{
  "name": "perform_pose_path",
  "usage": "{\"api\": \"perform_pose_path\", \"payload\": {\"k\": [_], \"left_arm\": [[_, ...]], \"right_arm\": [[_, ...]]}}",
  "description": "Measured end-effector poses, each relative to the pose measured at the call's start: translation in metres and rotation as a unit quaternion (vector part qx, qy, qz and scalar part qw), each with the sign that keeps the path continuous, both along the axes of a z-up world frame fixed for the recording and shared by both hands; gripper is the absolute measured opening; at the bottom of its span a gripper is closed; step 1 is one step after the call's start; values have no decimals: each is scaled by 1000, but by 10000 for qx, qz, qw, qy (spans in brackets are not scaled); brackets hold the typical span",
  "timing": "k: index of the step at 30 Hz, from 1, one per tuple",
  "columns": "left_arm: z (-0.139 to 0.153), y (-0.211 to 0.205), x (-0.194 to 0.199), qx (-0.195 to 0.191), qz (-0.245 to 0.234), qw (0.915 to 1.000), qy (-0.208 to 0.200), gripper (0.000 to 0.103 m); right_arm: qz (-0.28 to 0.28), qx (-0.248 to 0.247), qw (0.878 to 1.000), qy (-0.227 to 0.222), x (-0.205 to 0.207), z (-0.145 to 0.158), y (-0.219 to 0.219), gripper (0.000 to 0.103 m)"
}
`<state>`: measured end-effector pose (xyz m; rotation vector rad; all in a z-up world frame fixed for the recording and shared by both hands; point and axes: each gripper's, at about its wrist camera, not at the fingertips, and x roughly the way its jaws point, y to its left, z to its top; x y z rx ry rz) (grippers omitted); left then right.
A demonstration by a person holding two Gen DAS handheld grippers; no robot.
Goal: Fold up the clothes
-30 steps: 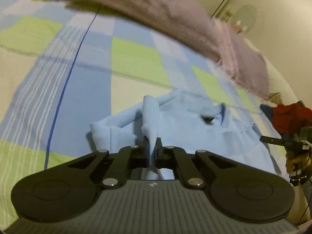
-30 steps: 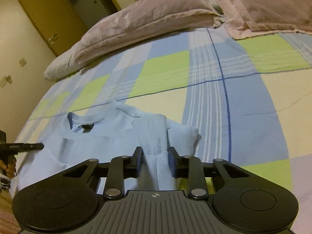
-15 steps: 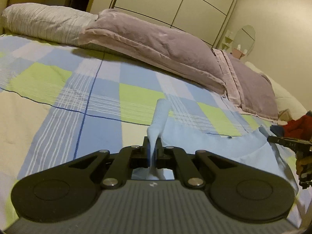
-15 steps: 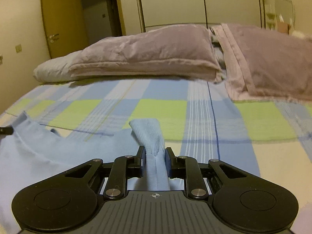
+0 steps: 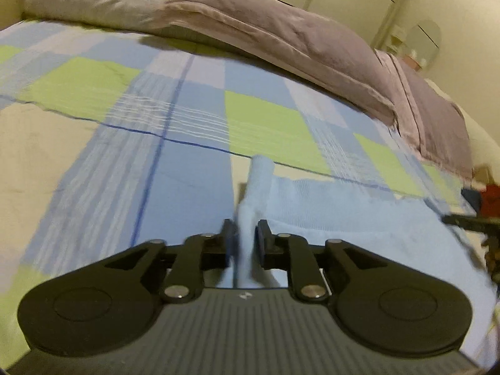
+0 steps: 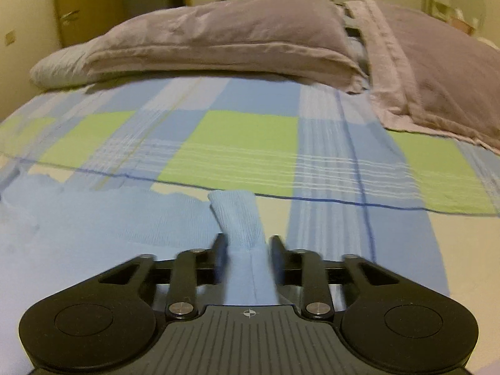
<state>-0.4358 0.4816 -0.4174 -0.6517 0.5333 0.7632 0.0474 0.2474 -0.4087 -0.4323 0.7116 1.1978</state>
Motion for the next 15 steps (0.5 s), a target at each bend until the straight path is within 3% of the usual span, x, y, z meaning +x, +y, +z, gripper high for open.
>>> {"api": "perform_pose_path", "payload": {"k": [1,5,8,11,13,15], "left_arm": [[5,-4,-10,-42,88,9999,-67,18],[30,-43,-61,-420,536,9972,-293,33],[40,-92,-109,-885,913,9880,-872,47],[33,-138,-145,-1561,1221,9648,-1731,49],[22,-160,-154,-1941,1430,9432,-2286,49],[10,-174,-154,-2253,1580,9211,-2754,49]], "right_arm": [[-163,66,9998,24,2,7,-9,66],[-719,564,9955,259,7,45,-77,66],[-1087,1132,9808,1156,-1,69,-153,66],[-1434,1642,9448,2447,-14,65,-224,66],[-1634,1827,9120,3287,-25,51,-257,66],[-1761,1764,8884,3854,-35,35,-268,66]]}}
